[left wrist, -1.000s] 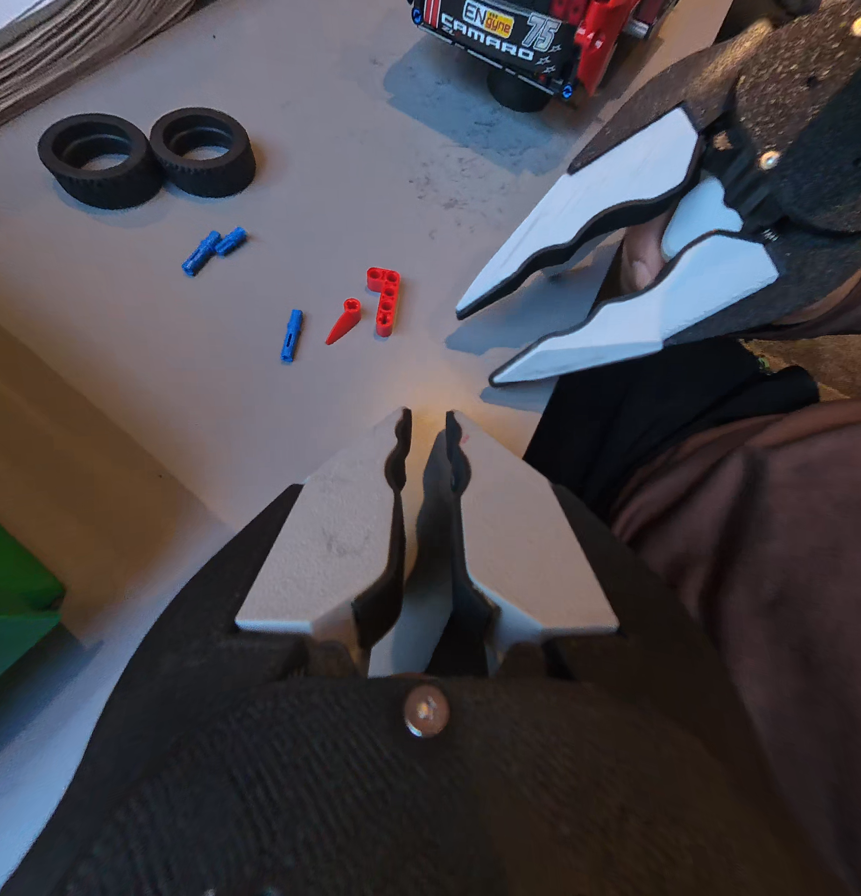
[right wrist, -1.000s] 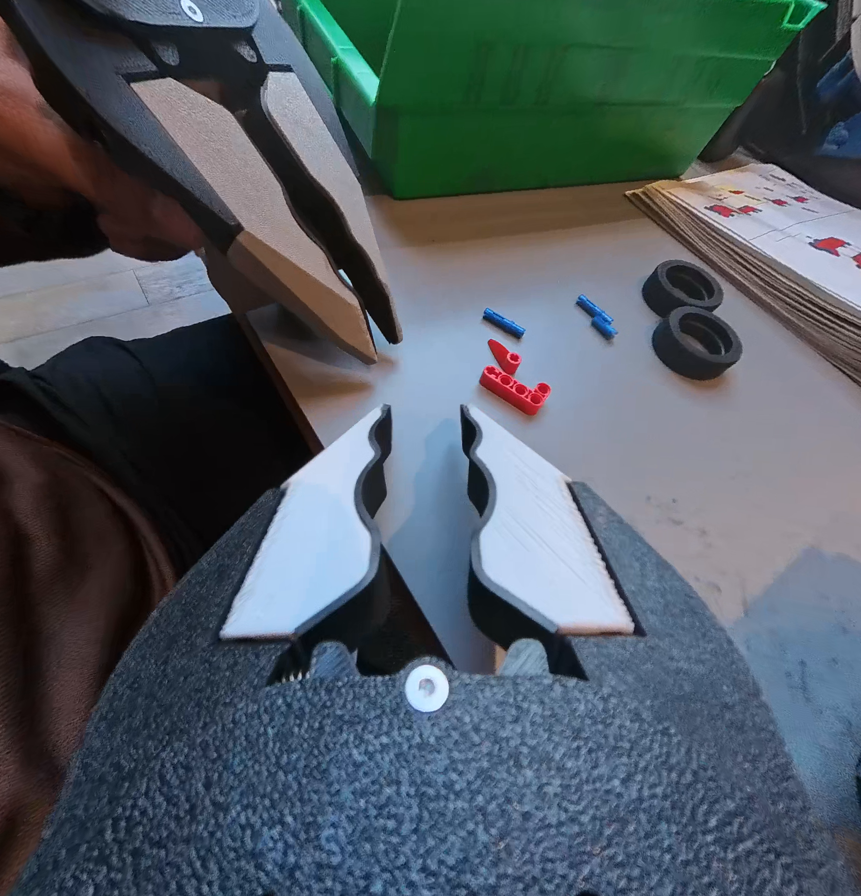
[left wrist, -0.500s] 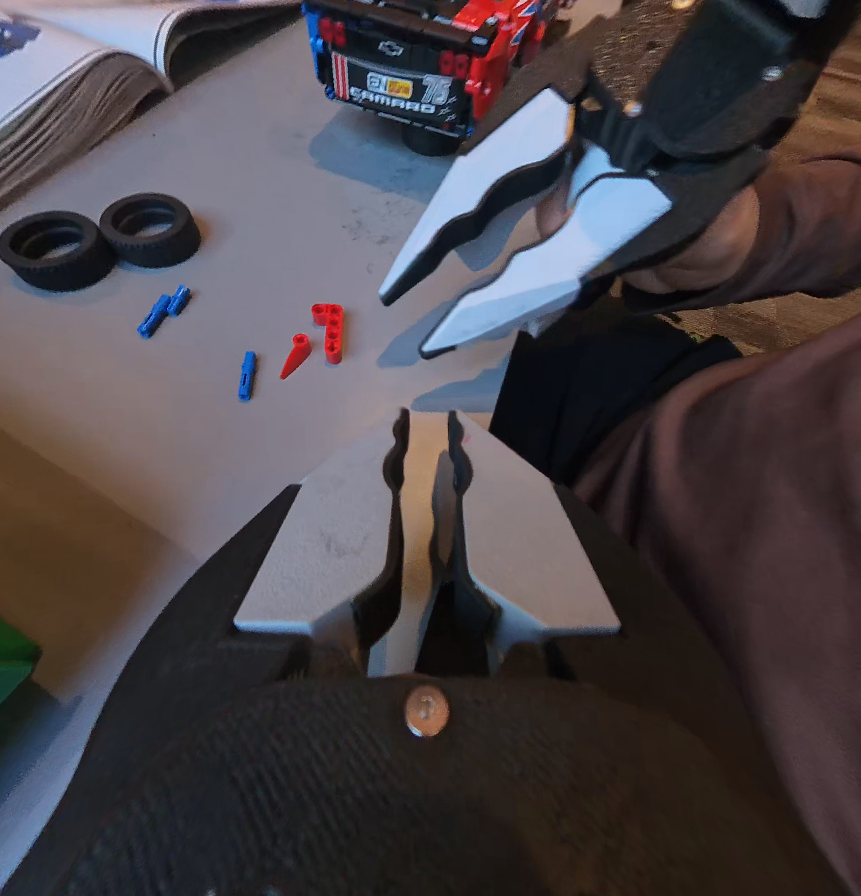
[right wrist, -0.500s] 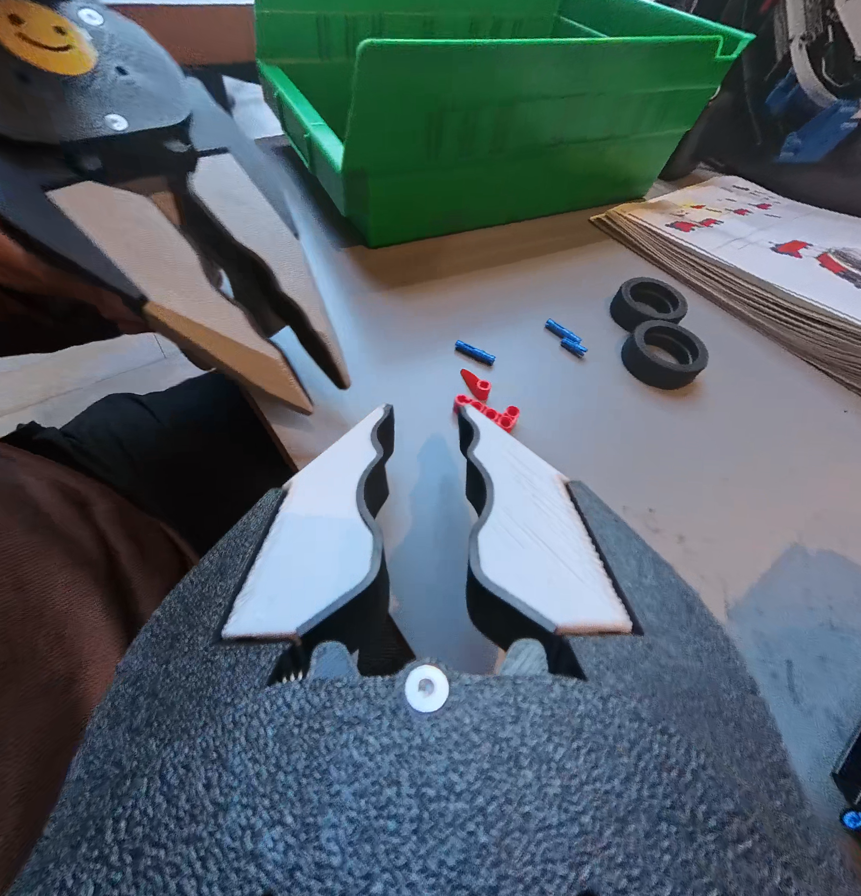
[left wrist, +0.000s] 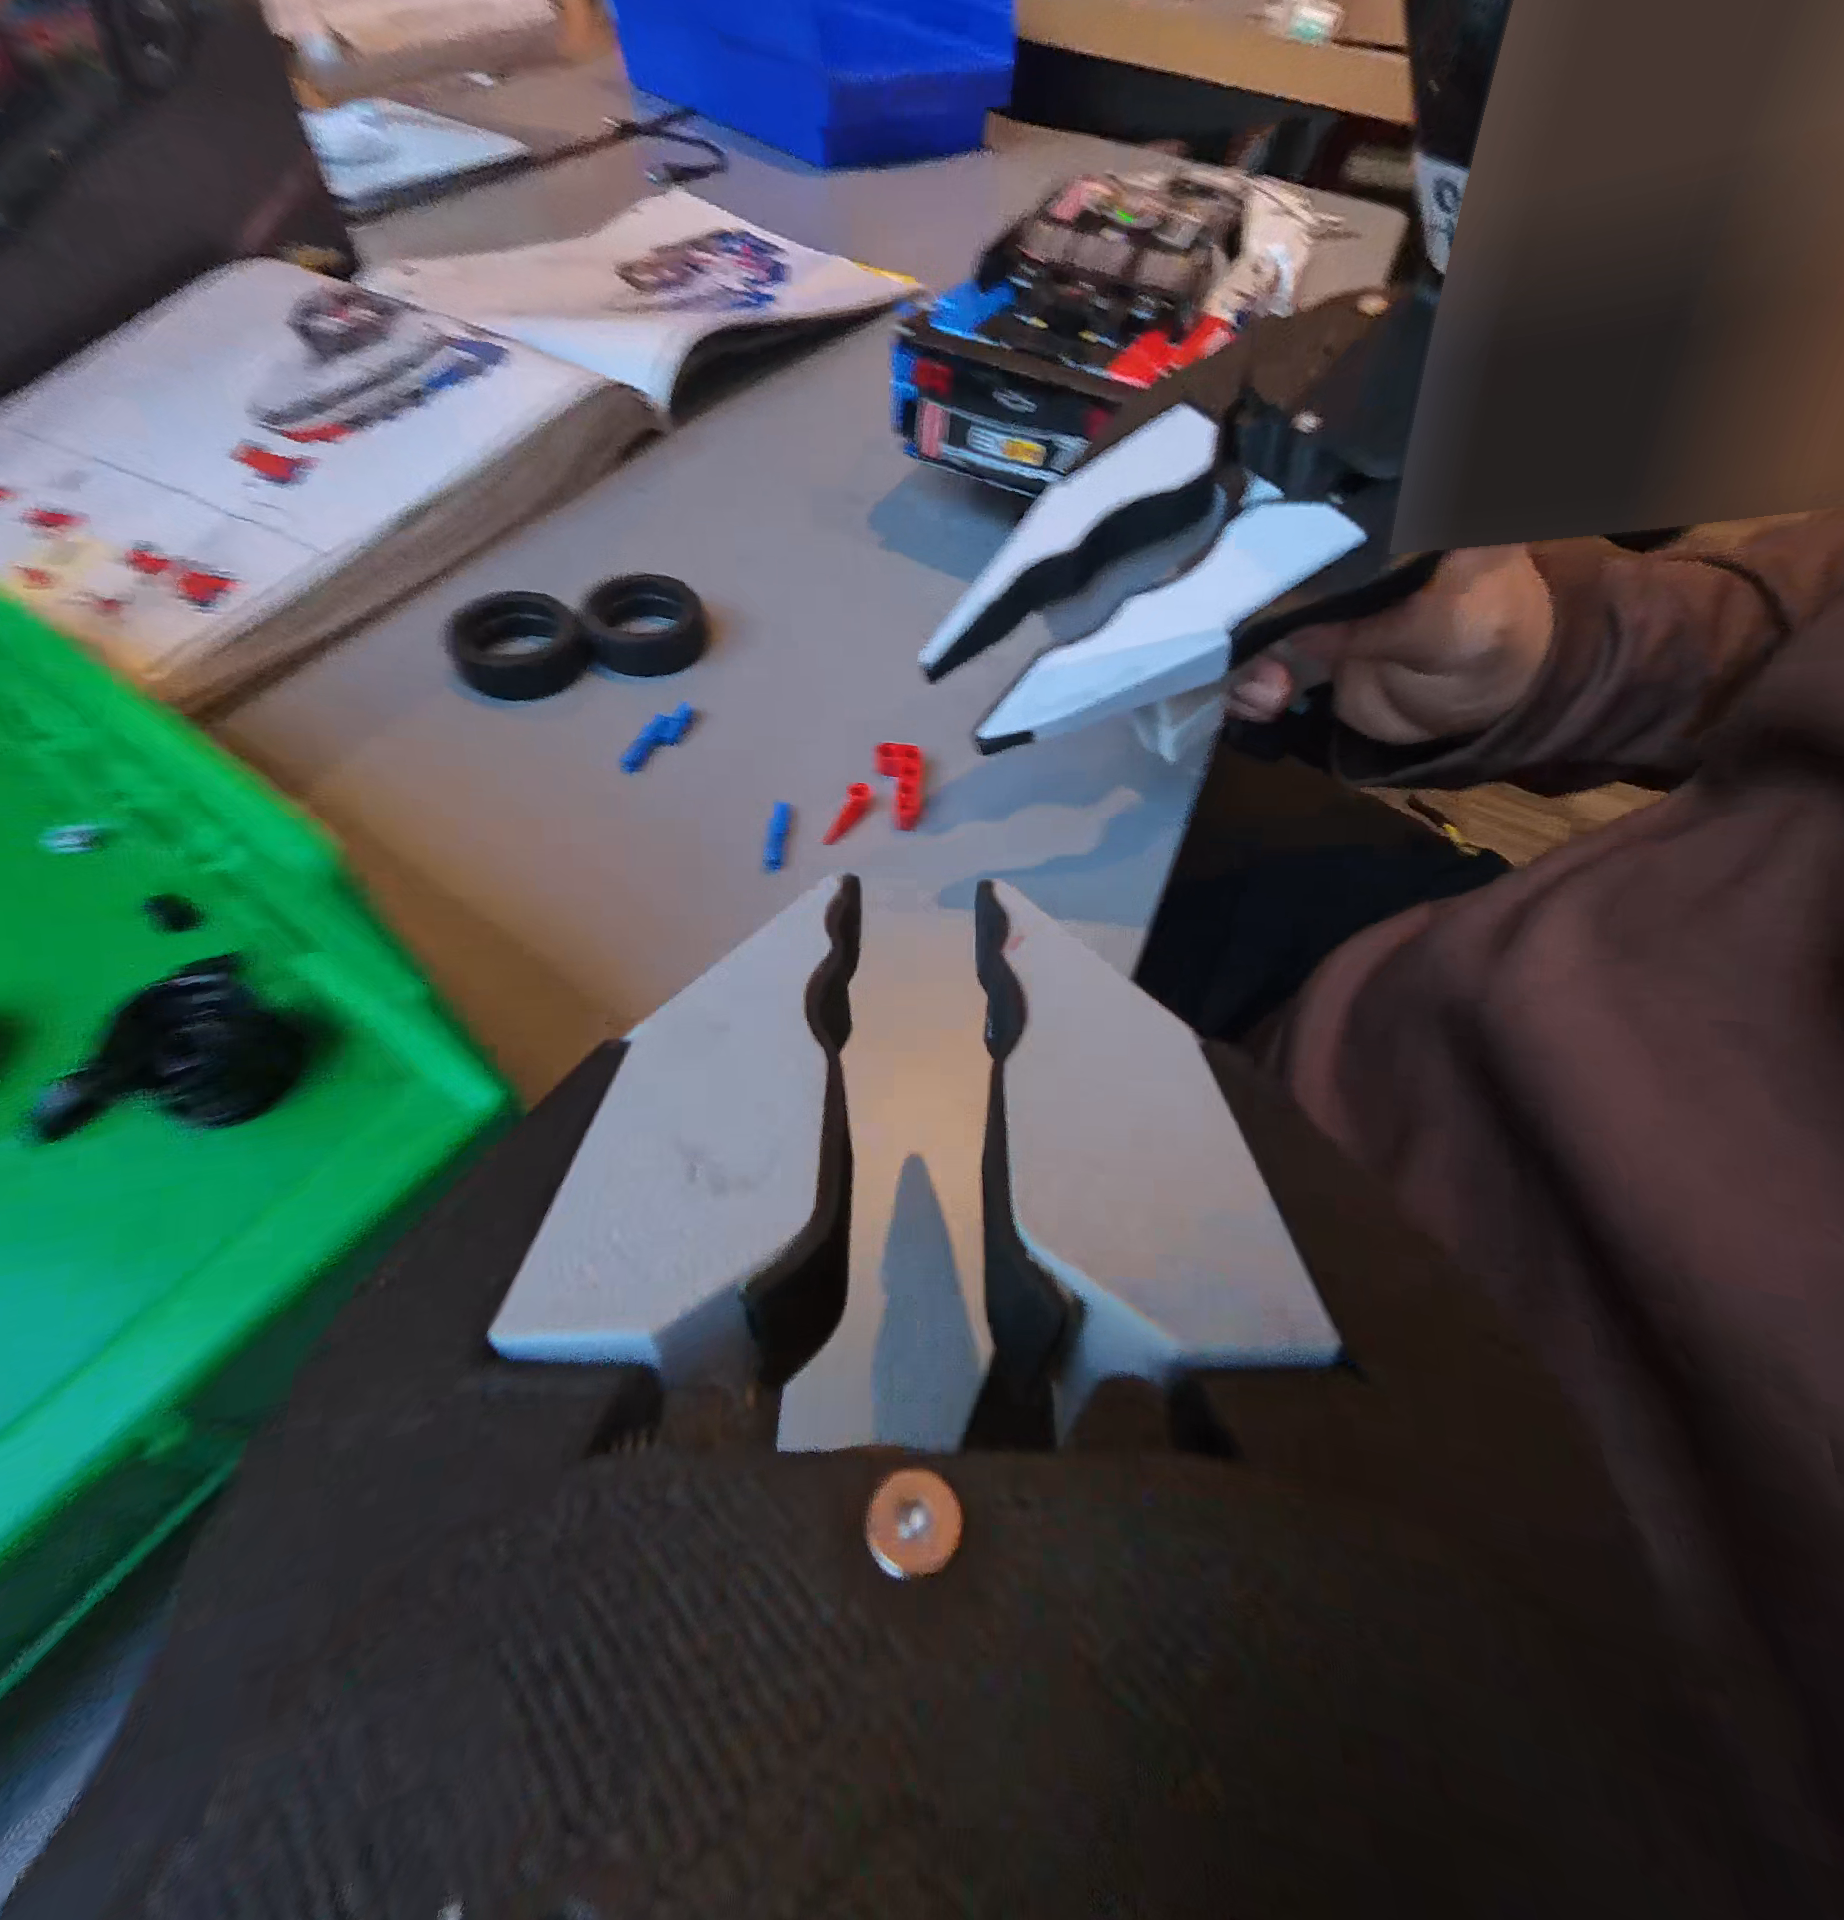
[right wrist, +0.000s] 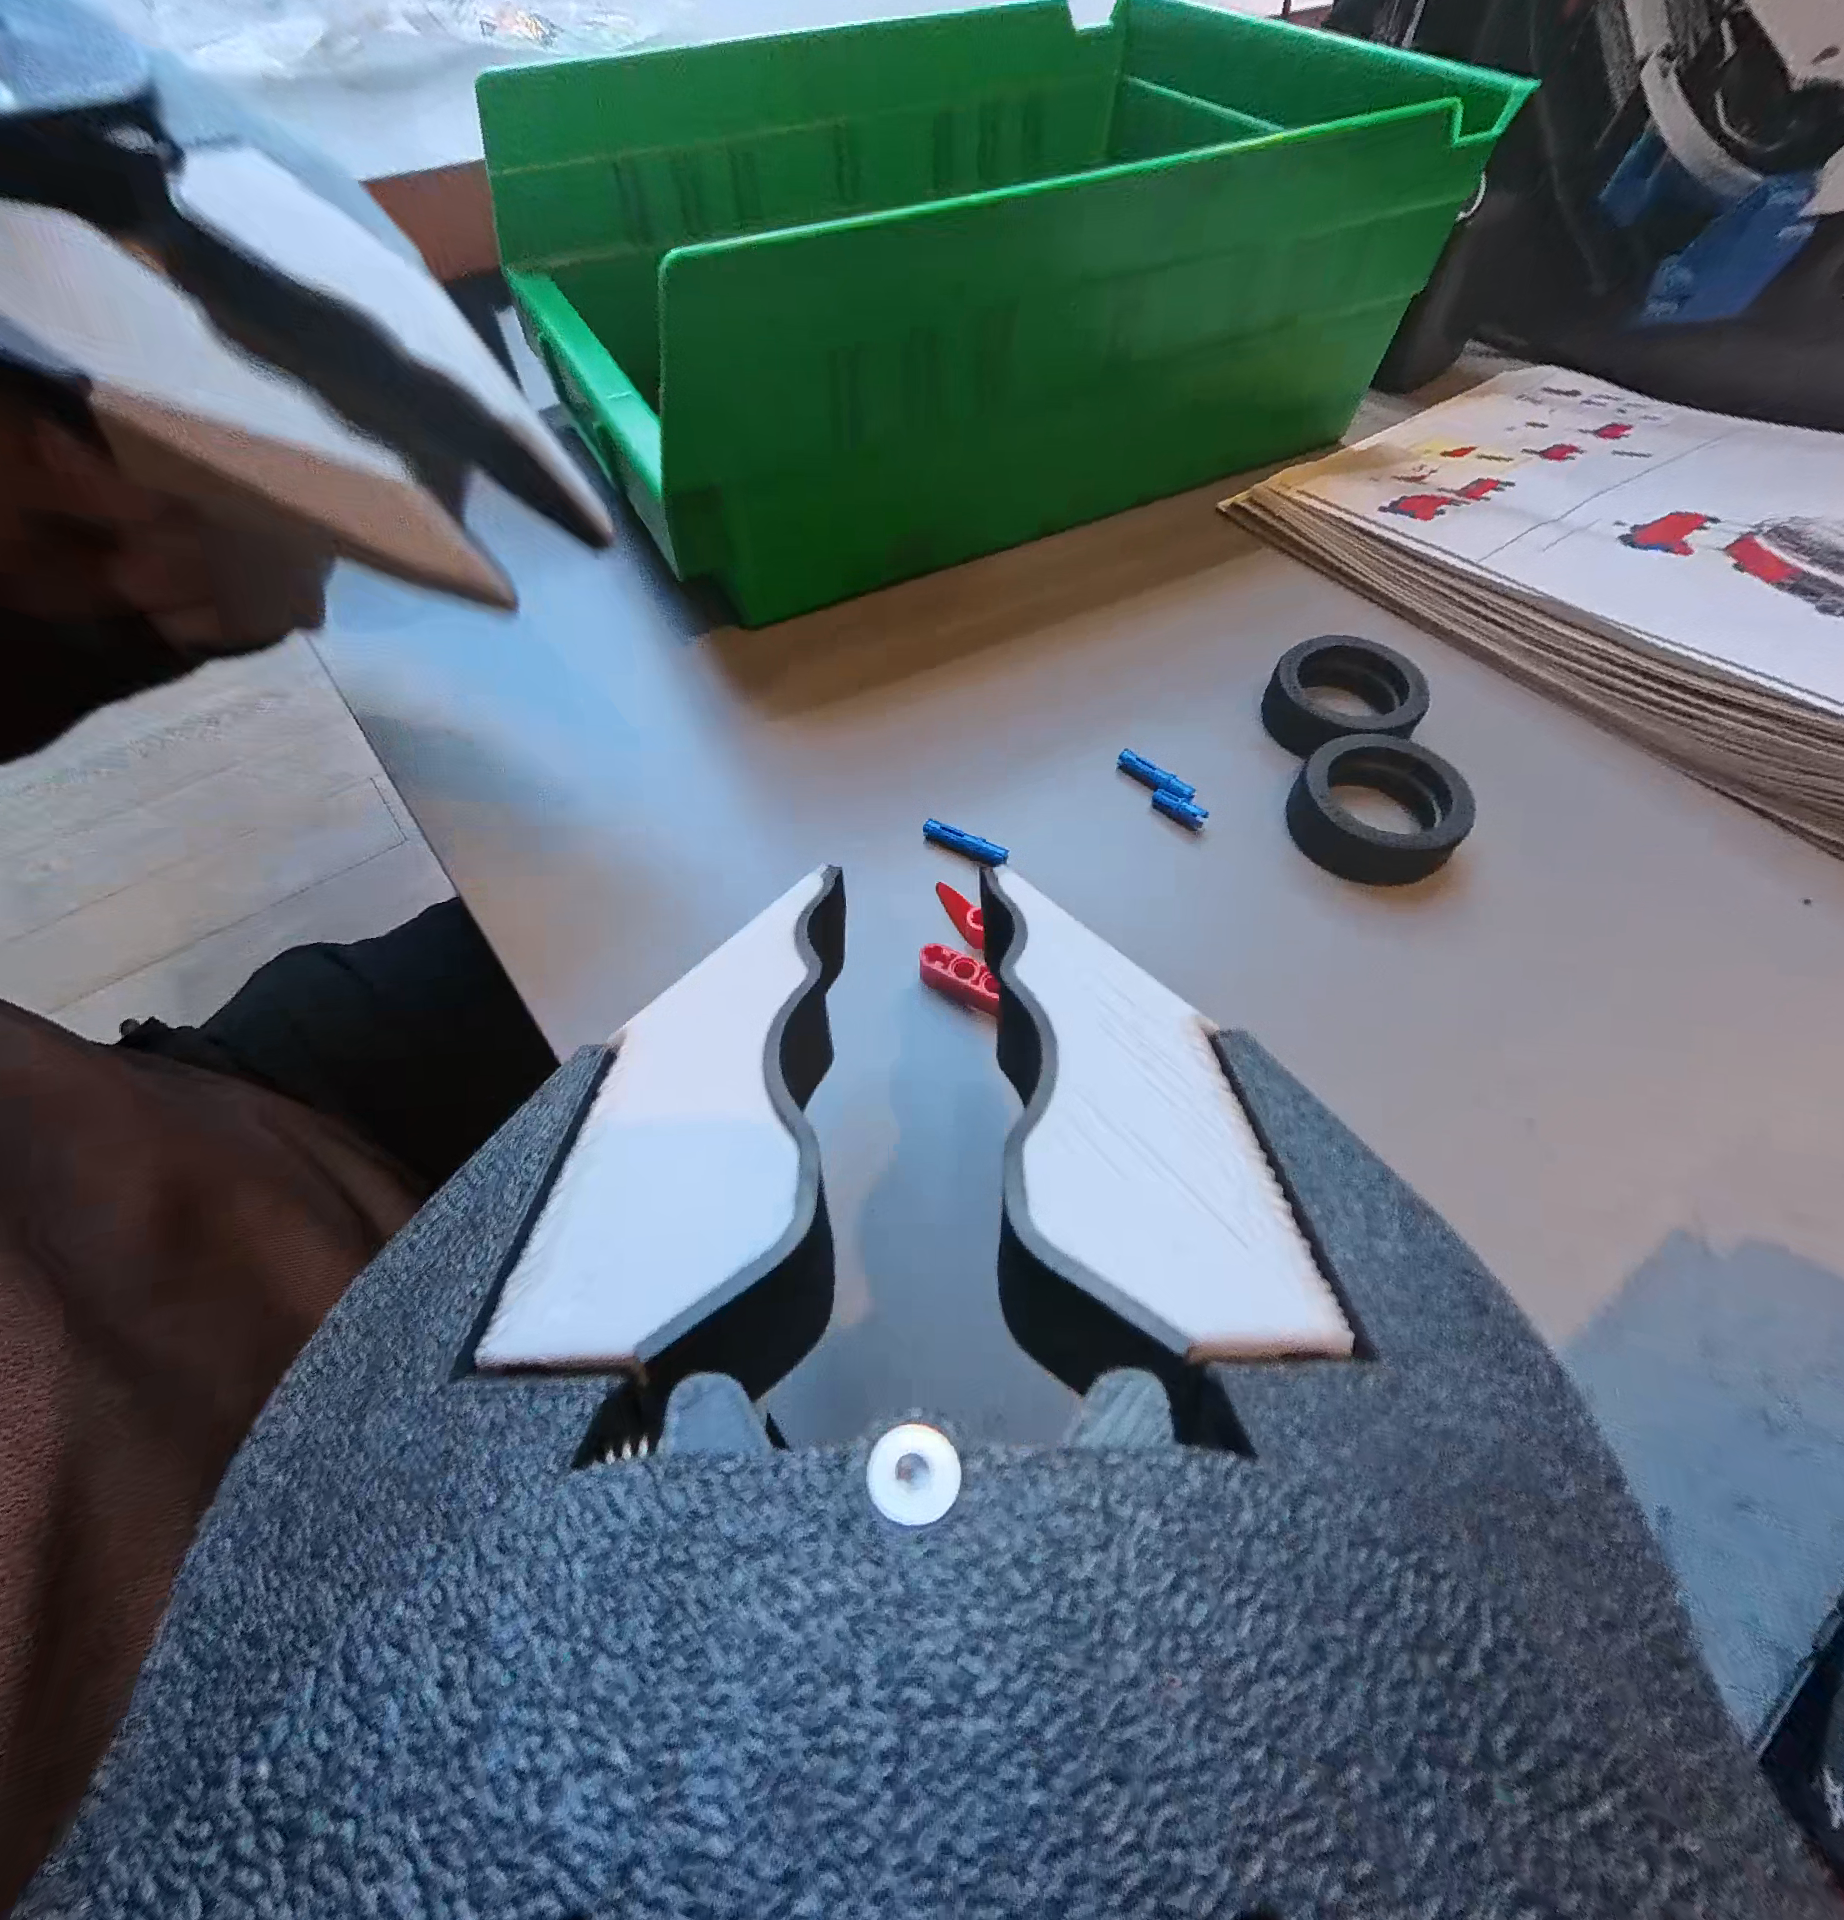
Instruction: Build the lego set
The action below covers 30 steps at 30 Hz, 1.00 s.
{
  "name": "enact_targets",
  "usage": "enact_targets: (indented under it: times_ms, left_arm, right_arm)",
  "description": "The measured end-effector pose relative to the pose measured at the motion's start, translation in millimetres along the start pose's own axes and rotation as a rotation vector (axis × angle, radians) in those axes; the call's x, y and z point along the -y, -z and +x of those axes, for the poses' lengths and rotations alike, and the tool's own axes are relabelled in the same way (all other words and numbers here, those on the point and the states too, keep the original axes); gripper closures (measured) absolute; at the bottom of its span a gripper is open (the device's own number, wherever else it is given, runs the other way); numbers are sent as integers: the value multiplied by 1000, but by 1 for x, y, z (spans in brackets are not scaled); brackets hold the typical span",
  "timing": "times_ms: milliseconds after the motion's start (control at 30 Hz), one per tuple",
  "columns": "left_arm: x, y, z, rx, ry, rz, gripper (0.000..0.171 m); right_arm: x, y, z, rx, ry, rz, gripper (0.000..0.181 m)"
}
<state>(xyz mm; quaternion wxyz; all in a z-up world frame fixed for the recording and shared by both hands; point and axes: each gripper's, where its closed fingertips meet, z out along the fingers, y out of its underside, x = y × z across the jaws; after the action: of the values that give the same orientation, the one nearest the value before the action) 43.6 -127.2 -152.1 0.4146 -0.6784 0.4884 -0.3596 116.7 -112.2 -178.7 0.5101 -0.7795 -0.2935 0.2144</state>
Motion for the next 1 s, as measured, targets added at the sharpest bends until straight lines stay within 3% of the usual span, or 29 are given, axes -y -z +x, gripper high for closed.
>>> enact_targets:
  times_ms: [100, 300, 367, 467, 567, 667, 867, 1000]
  left_arm:
    - [11, 26, -33, 106, 9, 7, 151]
    - [14, 96, -141, 570, 106, -75, 154]
    - [15, 115, -164, 635, 150, -66, 154]
    - [10, 131, -192, 688, 192, -165, 147]
    - [8, 131, -213, 666, 184, -312, 142]
    - [5, 119, -224, 545, 110, -508, 147]
    - [-12, 95, -258, 301, -325, -1036, 145]
    - [-41, 92, -267, 116, -424, -1324, 145]
  right_arm:
    - [2, -2, 1, 14, -34, -4, 157]
    - [-2, -8, -2, 77, -90, -59, 164]
    - [-1, -8, -2, 89, -104, -62, 164]
    - [-1, -11, -3, 108, -126, -72, 164]
    - [4, -13, -5, 136, -140, -66, 164]
    - [6, -15, -9, 169, -161, -65, 163]
    - [8, -14, -12, 202, -161, -51, 163]
    - [4, -12, -15, 219, -159, -55, 163]
